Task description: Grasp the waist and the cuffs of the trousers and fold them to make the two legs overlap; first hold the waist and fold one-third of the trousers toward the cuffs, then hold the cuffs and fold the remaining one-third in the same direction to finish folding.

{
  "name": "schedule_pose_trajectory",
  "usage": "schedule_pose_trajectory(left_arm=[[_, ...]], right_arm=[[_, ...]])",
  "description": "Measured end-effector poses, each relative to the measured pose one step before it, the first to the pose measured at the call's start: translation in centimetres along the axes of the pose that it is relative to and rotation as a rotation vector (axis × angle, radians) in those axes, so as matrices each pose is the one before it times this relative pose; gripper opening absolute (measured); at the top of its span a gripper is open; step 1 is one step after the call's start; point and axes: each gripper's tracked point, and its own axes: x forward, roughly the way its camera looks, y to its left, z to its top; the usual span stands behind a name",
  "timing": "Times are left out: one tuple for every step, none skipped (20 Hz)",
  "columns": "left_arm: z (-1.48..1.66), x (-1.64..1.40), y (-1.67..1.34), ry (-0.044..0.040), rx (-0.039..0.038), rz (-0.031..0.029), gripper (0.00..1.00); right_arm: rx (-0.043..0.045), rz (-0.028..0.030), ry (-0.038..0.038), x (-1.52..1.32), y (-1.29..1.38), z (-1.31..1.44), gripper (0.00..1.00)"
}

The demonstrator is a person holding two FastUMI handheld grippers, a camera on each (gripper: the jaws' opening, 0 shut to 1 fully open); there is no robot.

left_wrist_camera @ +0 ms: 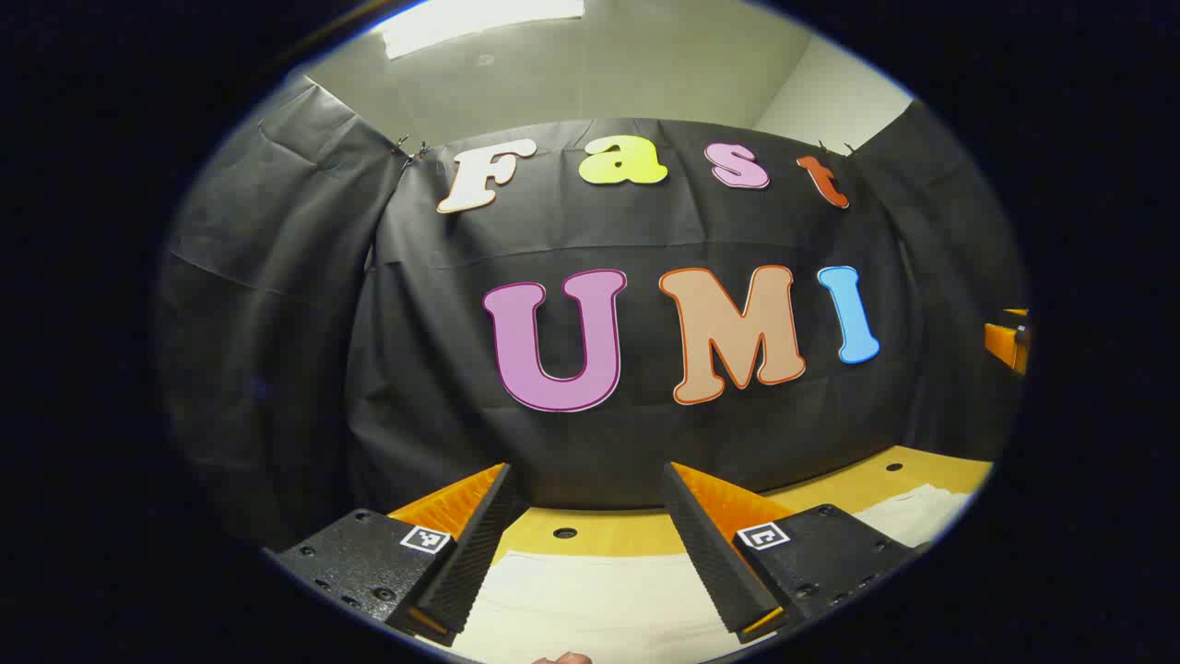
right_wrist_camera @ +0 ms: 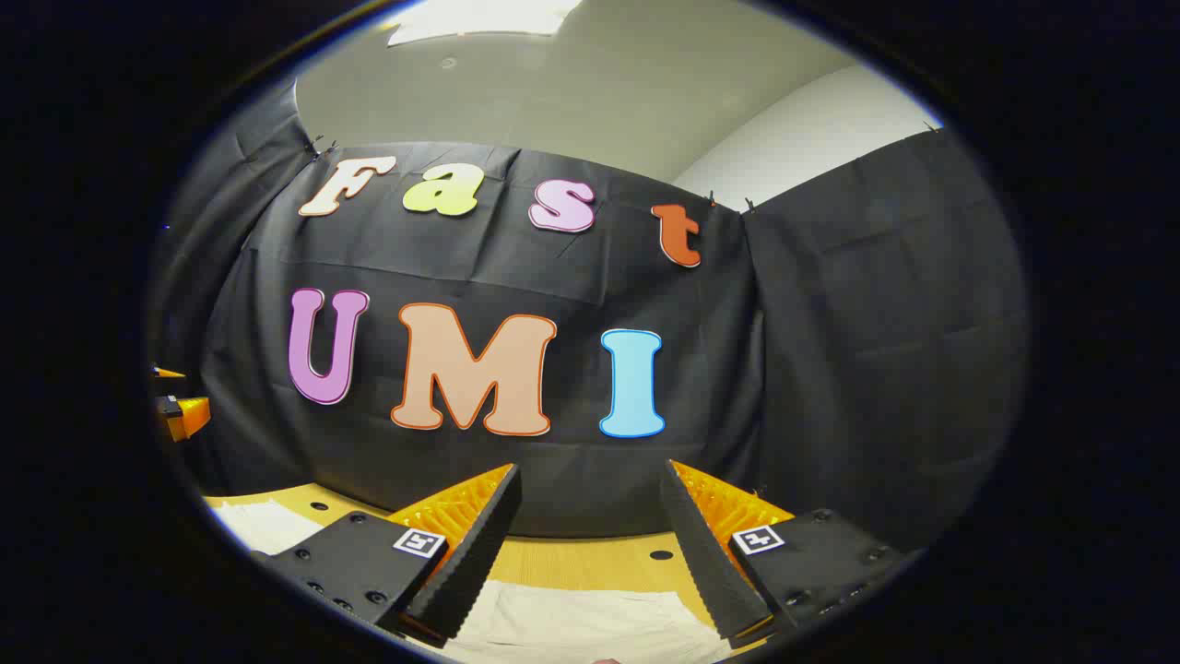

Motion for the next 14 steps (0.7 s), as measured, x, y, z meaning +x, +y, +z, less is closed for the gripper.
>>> schedule_pose_trajectory(left_arm=[[-0.042, -0.166, 0.089, -0.00169, -0.00028, 0.00258, 0.96], [-0.153, -0.122, 0.153, 0.00164, 0.00006, 0.00336, 0.96], [-0.085, -0.078, 0.187, 0.00319, 0.00128, 0.00508, 0.96], [-0.138, -0.033, 0.197, 0.00393, -0.00022, 0.00413, 0.96], [-0.147, -0.029, 0.169, 0.00435, -0.00116, 0.00323, 0.96], [-0.191, -0.130, 0.143, 0.00501, -0.00096, 0.00334, 0.96], [-0.100, -0.071, 0.184, 0.00301, 0.00118, 0.00406, 0.96], [-0.196, -0.201, 0.141, 0.00201, 0.00170, 0.00170, 0.96], [-0.040, 0.013, 0.098, 0.00287, 0.00273, 0.00161, 0.96], [-0.119, -0.065, 0.122, 0.00305, 0.00224, 0.00269, 0.96], [-0.050, -0.104, 0.143, 0.00185, 0.00016, 0.00145, 0.96], [-0.183, -0.037, 0.105, 0.00336, -0.00130, 0.00253, 0.96], [-0.048, 0.013, 0.094, 0.00292, -0.00187, 0.00015, 0.96], [-0.076, -0.116, 0.041, 0.00048, -0.00022, 0.00258, 0.96]], right_arm=[[0.00025, -0.00266, -0.00023, 0.048, -0.149, 0.004, 0.97], [-0.00131, -0.00295, -0.00025, -0.032, -0.138, 0.000, 0.97], [-0.00046, -0.00183, 0.00005, -0.027, -0.121, -0.076, 0.97], [-0.00016, -0.00119, 0.00096, -0.127, -0.105, 0.024, 0.97], [0.00014, -0.00103, 0.00297, -0.012, 0.071, -0.183, 0.97], [0.00040, -0.00014, 0.00271, -0.099, -0.022, -0.138, 0.97], [0.00050, -0.00021, 0.00297, -0.115, 0.036, -0.120, 0.97], [0.00134, 0.00057, 0.00312, -0.030, 0.031, -0.063, 0.97], [-0.00112, 0.00239, 0.00188, -0.057, 0.124, -0.151, 0.97], [-0.00251, 0.00181, 0.00125, 0.016, -0.068, -0.017, 0.97], [-0.00232, 0.00122, 0.00226, -0.001, 0.016, 0.033, 0.97], [0.00153, -0.00044, 0.00282, -0.034, -0.013, -0.117, 0.97], [0.00413, -0.00121, 0.00281, -0.041, 0.005, -0.067, 0.97], [0.00442, -0.00138, 0.00229, -0.031, 0.005, -0.014, 0.97]])
